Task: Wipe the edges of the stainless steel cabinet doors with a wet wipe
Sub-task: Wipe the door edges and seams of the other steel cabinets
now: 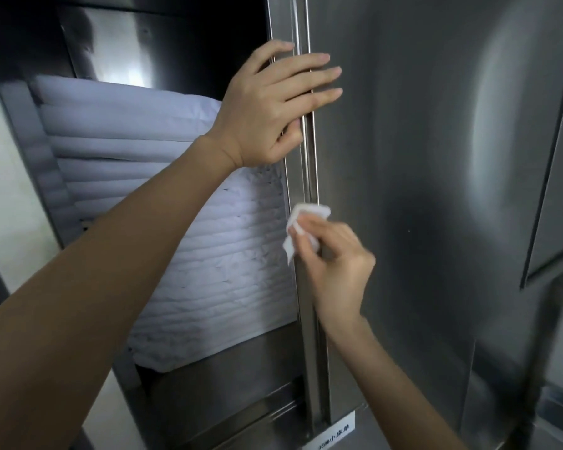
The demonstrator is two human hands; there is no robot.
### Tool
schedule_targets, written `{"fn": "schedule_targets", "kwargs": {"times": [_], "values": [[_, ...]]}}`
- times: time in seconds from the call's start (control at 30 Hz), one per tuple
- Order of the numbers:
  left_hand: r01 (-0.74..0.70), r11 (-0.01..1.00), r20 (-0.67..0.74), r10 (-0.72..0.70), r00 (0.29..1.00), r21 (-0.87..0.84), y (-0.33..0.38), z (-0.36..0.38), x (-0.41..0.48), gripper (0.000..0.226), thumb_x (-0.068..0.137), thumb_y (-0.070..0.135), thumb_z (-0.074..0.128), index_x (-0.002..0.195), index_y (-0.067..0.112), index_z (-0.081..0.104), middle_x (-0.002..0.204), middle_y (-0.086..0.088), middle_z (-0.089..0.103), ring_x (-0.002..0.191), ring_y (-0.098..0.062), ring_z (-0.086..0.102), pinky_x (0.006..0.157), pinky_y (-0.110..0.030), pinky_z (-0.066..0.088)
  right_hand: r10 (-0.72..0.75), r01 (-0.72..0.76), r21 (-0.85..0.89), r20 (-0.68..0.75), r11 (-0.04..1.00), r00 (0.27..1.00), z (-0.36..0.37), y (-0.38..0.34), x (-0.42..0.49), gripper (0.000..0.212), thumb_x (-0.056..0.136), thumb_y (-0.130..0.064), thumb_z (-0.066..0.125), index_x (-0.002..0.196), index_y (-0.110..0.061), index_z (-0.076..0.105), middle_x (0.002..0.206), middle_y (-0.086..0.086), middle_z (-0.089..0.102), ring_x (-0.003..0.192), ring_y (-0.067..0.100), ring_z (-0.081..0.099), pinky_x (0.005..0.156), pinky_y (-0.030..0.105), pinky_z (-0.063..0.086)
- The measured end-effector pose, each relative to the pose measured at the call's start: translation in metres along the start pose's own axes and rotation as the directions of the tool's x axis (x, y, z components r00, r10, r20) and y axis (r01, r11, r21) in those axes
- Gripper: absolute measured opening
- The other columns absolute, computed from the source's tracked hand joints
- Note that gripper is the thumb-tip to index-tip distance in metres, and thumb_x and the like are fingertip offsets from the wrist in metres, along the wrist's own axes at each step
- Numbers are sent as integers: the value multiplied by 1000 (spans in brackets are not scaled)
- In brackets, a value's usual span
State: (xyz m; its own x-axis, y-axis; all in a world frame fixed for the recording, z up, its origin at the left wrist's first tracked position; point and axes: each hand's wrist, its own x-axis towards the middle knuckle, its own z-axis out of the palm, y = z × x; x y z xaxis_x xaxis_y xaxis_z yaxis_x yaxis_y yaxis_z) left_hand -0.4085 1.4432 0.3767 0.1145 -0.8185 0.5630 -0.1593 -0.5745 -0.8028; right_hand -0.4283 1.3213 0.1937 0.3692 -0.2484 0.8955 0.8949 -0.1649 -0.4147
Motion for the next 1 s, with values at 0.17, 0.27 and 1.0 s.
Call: {"fn": "schedule_targets", "kwargs": {"times": [0.17, 0.27, 1.0], "values": [[-5, 1000, -16, 5, 1000, 2, -1, 1, -1, 48, 82, 9, 41, 121, 12, 67, 131, -4, 63, 125, -23, 56, 108, -38, 29, -66, 64, -63, -43, 996, 997, 7, 0, 4, 7, 75, -2, 72, 80, -7, 73, 78, -2, 70, 70, 15, 60, 64, 23, 47], [-5, 1000, -30, 5, 1000, -2, 0, 2, -1, 48, 82, 7, 42, 122, 12, 67, 131, -4, 62, 125, -23, 56, 108, -38, 29, 22, -21, -109, 7, 994, 1000, -12, 17, -68, 4, 76, -5, 67, 74, -6, 70, 75, -2, 67, 69, 18, 60, 63, 32, 50], [0, 1000, 144, 4, 990, -23, 83, 9, -49, 51, 74, 13, 47, 121, 12, 68, 133, -3, 61, 127, -25, 55, 109, -49, 31, 41, -37, -57, 83, 998, 996, -18, 33, -89, 8, 80, -10, 64, 77, -5, 69, 81, 0, 69, 76, 17, 61, 70, 23, 48]]}}
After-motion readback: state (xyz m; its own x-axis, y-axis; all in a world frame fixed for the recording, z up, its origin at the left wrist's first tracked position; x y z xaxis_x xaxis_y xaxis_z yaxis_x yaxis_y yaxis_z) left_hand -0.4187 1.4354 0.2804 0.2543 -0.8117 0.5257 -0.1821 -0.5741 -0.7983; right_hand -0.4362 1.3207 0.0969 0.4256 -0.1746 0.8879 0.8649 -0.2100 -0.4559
